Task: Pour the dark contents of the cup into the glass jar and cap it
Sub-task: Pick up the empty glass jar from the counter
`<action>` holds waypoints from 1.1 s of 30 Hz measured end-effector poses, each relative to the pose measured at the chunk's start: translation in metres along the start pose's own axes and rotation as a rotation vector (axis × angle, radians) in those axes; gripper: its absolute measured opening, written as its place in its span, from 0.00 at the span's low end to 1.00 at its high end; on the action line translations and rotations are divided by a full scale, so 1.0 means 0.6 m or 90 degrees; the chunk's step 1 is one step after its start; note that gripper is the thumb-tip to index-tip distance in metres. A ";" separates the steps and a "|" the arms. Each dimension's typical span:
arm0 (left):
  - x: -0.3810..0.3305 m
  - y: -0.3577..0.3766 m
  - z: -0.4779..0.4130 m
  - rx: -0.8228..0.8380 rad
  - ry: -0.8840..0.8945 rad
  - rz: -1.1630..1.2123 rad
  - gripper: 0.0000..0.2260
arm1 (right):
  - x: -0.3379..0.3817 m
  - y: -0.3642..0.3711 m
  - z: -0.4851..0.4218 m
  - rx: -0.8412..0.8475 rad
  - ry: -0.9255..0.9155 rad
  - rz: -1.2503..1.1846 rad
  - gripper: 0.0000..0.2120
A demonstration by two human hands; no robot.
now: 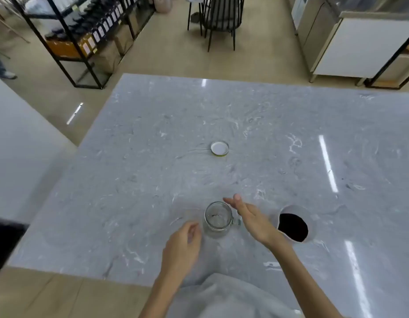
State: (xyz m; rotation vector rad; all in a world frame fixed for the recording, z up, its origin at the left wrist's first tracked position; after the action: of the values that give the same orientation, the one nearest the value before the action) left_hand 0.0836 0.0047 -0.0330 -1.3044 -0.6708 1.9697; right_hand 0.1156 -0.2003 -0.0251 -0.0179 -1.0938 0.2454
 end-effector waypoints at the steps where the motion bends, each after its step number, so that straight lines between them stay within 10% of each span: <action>1: 0.005 0.014 0.005 0.025 -0.015 0.037 0.07 | -0.004 0.008 -0.003 0.000 0.016 -0.018 0.35; 9: -0.011 0.063 -0.021 0.090 -0.003 0.191 0.05 | -0.053 0.013 0.013 -0.087 0.039 -0.119 0.37; 21: -0.024 0.078 -0.035 0.259 0.110 0.192 0.39 | -0.061 0.041 0.028 -0.057 0.049 -0.169 0.36; 33: -0.086 0.095 -0.083 0.113 0.234 0.001 0.46 | -0.077 0.042 0.005 -0.045 0.052 -0.292 0.47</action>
State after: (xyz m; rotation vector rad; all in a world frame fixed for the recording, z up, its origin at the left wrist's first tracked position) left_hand 0.1295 -0.0689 -0.0625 -1.4998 -0.3089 1.6832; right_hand 0.0882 -0.1854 -0.0677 0.1565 -0.9957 -0.2045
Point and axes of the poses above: each hand's wrist, its own z-axis away from the middle knuckle, its own y-axis out of the palm, x = y × z, the point moved 9 cm from there along -z, towards the middle knuckle, and after that the axes turned 10 degrees about -z, right-handed, at the moved point
